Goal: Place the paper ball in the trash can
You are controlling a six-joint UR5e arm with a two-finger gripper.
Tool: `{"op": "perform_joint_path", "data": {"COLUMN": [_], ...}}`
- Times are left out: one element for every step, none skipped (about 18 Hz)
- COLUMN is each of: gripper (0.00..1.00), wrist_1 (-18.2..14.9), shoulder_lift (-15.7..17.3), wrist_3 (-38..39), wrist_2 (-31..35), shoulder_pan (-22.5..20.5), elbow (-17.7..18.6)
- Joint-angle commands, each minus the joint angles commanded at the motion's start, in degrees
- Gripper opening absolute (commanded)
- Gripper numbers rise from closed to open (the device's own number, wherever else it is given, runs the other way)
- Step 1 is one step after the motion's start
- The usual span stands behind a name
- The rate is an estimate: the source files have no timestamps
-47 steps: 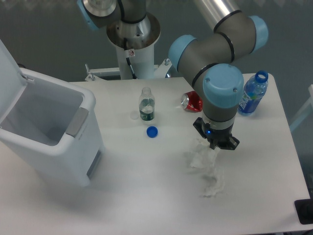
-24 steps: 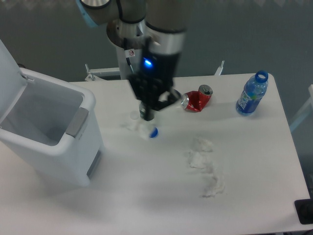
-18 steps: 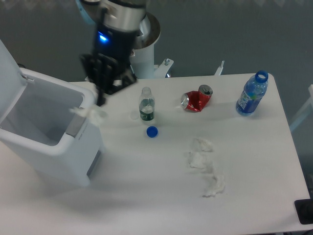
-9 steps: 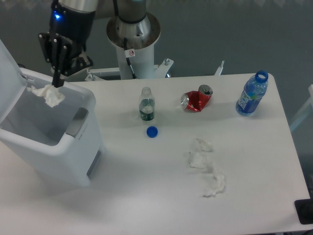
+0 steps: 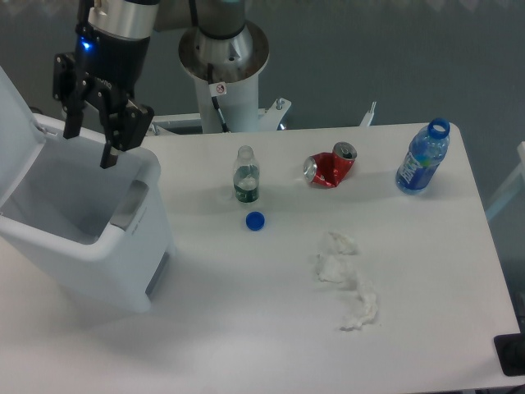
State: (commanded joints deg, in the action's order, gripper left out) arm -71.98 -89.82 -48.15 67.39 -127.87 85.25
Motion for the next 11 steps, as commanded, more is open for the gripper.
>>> {"op": "perform_joint_path", "data": {"gripper": [1.0, 1.0, 1.0, 1.0, 1.0, 1.0, 1.0, 1.0, 1.0, 1.0, 1.0], "wrist_1": [-0.09, -0.44, -0.44, -0.18, 0.0, 0.17, 0.18, 0.18, 0.09, 0.09, -0.17], "shoulder_lift": [-0.26, -0.87, -2.01, -2.72, -3.51, -4.3, -5.09, -6.05, -6.93, -7.9, -9.22], "wrist_3": [-3.06, -6.14, -7.48, -7.58, -7.93, -8.19, -8.19, -8.28, -8.8, -11.07, -14.75], "wrist_2": [2.28, 4.22, 5.89, 7.82, 9.75, 10.82, 11.09, 11.18, 11.27, 11.96, 13.1], "shoulder_pan": [-2.01, -3.51, -4.66, -5.54, -6.94, -8.78, -10.1, -11.68, -13.61, -15.37, -16.69], "elbow": [0.43, 0.96, 1.4, 2.1, 2.46, 2.63, 2.64, 2.64, 2.55, 2.55, 2.55]}}
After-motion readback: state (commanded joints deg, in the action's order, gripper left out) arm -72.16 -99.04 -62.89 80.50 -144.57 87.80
